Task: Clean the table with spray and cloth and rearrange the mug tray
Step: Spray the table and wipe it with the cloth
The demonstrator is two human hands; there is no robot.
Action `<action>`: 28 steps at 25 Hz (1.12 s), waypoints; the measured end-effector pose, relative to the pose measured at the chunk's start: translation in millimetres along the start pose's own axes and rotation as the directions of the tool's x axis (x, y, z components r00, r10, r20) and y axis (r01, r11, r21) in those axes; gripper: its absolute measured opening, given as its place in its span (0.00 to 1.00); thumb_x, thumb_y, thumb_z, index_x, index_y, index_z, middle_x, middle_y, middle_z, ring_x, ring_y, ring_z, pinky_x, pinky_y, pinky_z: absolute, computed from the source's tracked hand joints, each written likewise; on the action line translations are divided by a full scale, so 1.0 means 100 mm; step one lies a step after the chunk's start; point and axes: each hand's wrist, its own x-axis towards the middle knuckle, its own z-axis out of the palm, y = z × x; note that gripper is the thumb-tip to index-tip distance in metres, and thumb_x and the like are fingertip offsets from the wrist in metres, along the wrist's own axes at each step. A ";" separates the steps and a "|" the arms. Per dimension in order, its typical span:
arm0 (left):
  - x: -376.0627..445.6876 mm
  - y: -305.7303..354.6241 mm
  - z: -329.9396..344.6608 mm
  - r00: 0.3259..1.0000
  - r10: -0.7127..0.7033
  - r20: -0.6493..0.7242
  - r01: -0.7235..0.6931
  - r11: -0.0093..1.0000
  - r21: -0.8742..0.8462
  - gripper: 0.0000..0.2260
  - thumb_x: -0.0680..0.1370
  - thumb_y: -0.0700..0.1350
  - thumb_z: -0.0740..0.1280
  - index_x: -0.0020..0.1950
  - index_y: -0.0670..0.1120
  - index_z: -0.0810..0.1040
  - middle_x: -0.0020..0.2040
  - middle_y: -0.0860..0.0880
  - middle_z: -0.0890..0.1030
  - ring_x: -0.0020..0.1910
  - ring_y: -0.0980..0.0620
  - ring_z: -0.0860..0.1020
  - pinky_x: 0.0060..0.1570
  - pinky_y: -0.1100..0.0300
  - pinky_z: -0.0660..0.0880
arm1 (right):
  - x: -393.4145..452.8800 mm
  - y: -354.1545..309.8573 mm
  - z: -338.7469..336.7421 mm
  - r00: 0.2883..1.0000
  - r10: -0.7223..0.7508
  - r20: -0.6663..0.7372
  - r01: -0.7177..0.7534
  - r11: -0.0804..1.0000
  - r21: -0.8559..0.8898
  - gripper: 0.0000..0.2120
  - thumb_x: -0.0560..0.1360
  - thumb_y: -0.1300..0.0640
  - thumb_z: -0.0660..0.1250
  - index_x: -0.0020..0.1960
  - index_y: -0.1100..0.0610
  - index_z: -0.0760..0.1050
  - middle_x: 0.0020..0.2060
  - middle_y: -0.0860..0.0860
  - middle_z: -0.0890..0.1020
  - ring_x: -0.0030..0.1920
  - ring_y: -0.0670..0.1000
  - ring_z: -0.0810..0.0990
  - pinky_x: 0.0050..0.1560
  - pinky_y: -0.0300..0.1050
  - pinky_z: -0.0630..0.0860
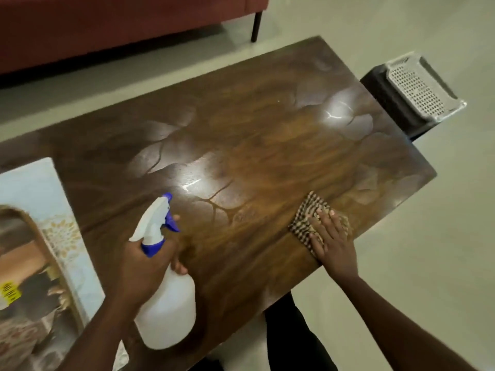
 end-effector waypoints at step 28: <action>2.15 2.80 4.49 0.729 0.683 0.038 -0.684 0.727 0.059 0.29 0.76 0.52 0.71 0.71 0.41 0.68 0.58 0.43 0.79 0.55 0.48 0.79 0.53 0.64 0.75 | 1.78 2.17 -0.49 0.951 0.297 -0.082 -0.253 0.904 0.345 0.21 0.78 0.47 0.51 0.65 0.51 0.72 0.62 0.55 0.77 0.65 0.58 0.71 0.65 0.62 0.62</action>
